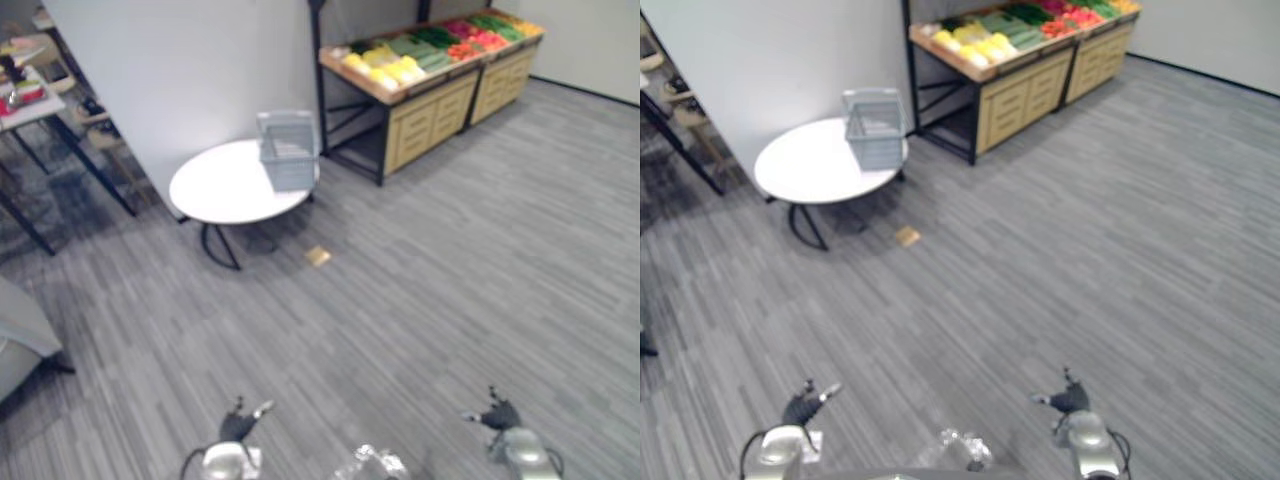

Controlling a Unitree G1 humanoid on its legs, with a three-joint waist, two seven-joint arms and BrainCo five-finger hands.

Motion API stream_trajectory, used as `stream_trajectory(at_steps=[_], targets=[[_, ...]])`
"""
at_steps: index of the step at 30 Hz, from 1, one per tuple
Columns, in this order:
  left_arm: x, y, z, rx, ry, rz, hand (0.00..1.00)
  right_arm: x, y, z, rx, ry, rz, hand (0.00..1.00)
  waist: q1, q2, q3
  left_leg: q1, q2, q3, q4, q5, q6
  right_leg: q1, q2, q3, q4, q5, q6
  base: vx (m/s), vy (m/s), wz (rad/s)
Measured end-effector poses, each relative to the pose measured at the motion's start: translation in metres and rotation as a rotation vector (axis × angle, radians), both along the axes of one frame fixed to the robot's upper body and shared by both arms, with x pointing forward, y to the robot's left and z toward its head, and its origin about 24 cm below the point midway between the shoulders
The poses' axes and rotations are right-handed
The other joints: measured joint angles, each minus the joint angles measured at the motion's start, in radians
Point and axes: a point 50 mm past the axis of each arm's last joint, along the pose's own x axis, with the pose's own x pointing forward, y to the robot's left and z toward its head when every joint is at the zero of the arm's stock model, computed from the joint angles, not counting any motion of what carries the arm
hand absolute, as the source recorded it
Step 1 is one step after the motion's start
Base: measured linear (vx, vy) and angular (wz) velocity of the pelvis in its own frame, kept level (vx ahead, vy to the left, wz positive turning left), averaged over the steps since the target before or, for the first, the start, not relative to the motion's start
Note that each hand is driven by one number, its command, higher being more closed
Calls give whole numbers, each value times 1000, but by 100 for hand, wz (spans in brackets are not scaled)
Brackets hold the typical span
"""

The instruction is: Pick vegetable in the basket

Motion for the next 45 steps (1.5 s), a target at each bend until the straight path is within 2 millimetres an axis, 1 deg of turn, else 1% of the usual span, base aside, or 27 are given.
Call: stream_trajectory(at_steps=[8,10,12,13,15,17,20,22,23,24,25,26,27,28,29,30,31,32,33,35,36,38,40,41,43,44,45], targets=[[-2,15,4,8,2,-6,0,4,-20,9,-40,-20,-26,0,0,3,5,-20,8,-2,2,-12,-17,-39,3,-4,48,-38,-6,68,-19,1],[-6,21,4,13,5,22,0,6,-22,11,-45,-28,-27,0,0,4,8,-40,18,10,61,-53,-24,-54,5,4,89,-66,-10,52,-29,-12],[-9,25,4,14,6,45,0,7,-22,11,-43,-30,-26,0,-2,8,19,-140,62,31,334,-160,-60,-61,11,2,143,-135,-27,50,-74,3],[-10,25,4,14,8,46,0,6,-22,11,-43,-28,-24,0,-1,5,23,-176,78,42,424,-168,-69,-54,12,2,145,-141,-31,52,-88,0],[-12,20,2,-1,11,49,0,11,-21,15,-52,-48,-7,0,6,16,59,-326,163,46,799,-140,-54,-6,34,16,156,-165,-59,112,-57,-14],[-16,15,-2,-17,28,48,0,13,-18,16,-39,-65,-7,0,11,4,68,-399,175,44,879,-173,-56,16,26,32,168,-193,-62,212,10,-18],[-8,8,-1,-47,1,51,0,21,-18,20,-35,-88,-10,0,32,-1,70,-480,133,86,646,-160,-46,26,-22,63,151,-212,-54,300,59,-23],[-8,5,-1,-54,1,41,0,25,-20,22,-39,-93,-10,0,47,2,72,-492,88,117,369,-49,-51,47,-56,86,110,-216,-43,415,139,-40],[-8,3,-2,-57,3,30,0,26,-22,23,-45,-94,-9,0,65,20,71,-495,77,126,222,30,-53,68,-60,108,82,-217,-12,456,187,-62],[-11,3,-3,-57,11,33,0,27,-20,22,-42,-90,-4,0,75,35,68,-495,76,118,161,52,-47,90,-60,123,80,-237,6,514,248,-67],[-16,3,-5,-58,23,37,0,25,-17,19,-30,-79,-4,0,78,37,65,-482,67,93,165,117,-23,98,-68,136,112,-253,-4,533,261,-52],[-18,2,-6,-62,30,40,0,23,-15,16,-24,-67,0,0,84,31,62,-467,53,85,165,132,-5,88,-80,142,165,-259,-2,554,263,-47],[-20,-1,-7,-70,31,39,0,19,-10,11,-9,-47,8,0,90,1,57,-430,17,82,154,130,11,32,-114,144,325,-270,22,674,289,-24],[-23,-1,-8,-72,39,36,0,15,-4,7,5,-36,11,0,79,-38,57,-387,-26,89,166,89,71,-18,-146,141,516,-254,68,566,241,-8],[-24,-1,-8,-72,42,36,0,13,-1,5,13,-29,9,0,72,-56,61,-358,-45,88,181,66,84,-38,-162,145,612,-223,125,727,259,24],[-26,-1,-9,-74,50,33,0,9,4,2,28,-17,13,0,52,-72,65,-290,-67,65,200,17,102,-83,-171,167,798,-89,263,618,178,33],[-24,-2,-9,-73,48,17,0,8,8,0,33,-10,26,0,45,-70,67,-219,-70,47,200,-25,106,-139,-177,161,976,-78,257,733,198,37],[-23,-3,-8,-72,44,8,0,8,10,0,34,-9,33,0,41,-64,68,-180,-68,38,195,-43,105,-166,-179,143,1040,-85,244,568,111,41],[-20,-5,-7,-71,36,-4,0,8,12,0,36,-12,40,0,31,-48,70,-127,-64,10,180,-62,110,-208,-197,88,1097,-109,200,456,58,47],[-8,-6,-3,-65,3,-26,0,15,13,5,34,-49,48,0,21,-24,73,-36,-40,-42,136,-80,105,-300,-223,-28,1051,-168,98,567,0,74],[1,-5,1,-58,-21,-30,0,16,13,7,31,-57,49,0,10,-11,80,-6,-12,-74,129,-80,105,-336,-205,-55,922,-188,64,543,-76,79],[9,-4,4,-49,-46,-32,0,20,13,9,22,-70,56,0,-3,6,88,20,26,-124,138,-80,104,-364,-153,-41,632,-180,67,514,-192,97],[16,-3,8,-42,-68,-35,0,19,11,12,3,-80,59,0,-7,-5,82,42,46,-155,140,-92,84,-377,-141,3,289,-82,81,570,-312,93],[18,-1,9,-38,-73,-26,0,22,10,15,-3,-95,60,0,-6,-26,81,62,49,-173,140,-121,40,-389,-158,43,109,-6,101,556,-345,79],[14,3,8,-33,-62,-16,0,24,9,20,-14,-116,64,0,-7,-65,78,109,50,-219,142,-201,-16,-413,-191,87,89,54,132,647,-461,100],[13,-4,4,-57,-49,-14,0,29,3,26,-38,-137,61,0,-6,-28,76,120,97,-251,169,-236,-36,-430,-163,77,191,132,138,590,-449,92],[11,-8,2,-67,-46,-13,0,33,0,33,-50,-164,61,0,-2,-9,73,105,121,-270,218,-229,-32,-435,-141,75,242,131,134,561,-436,73]])
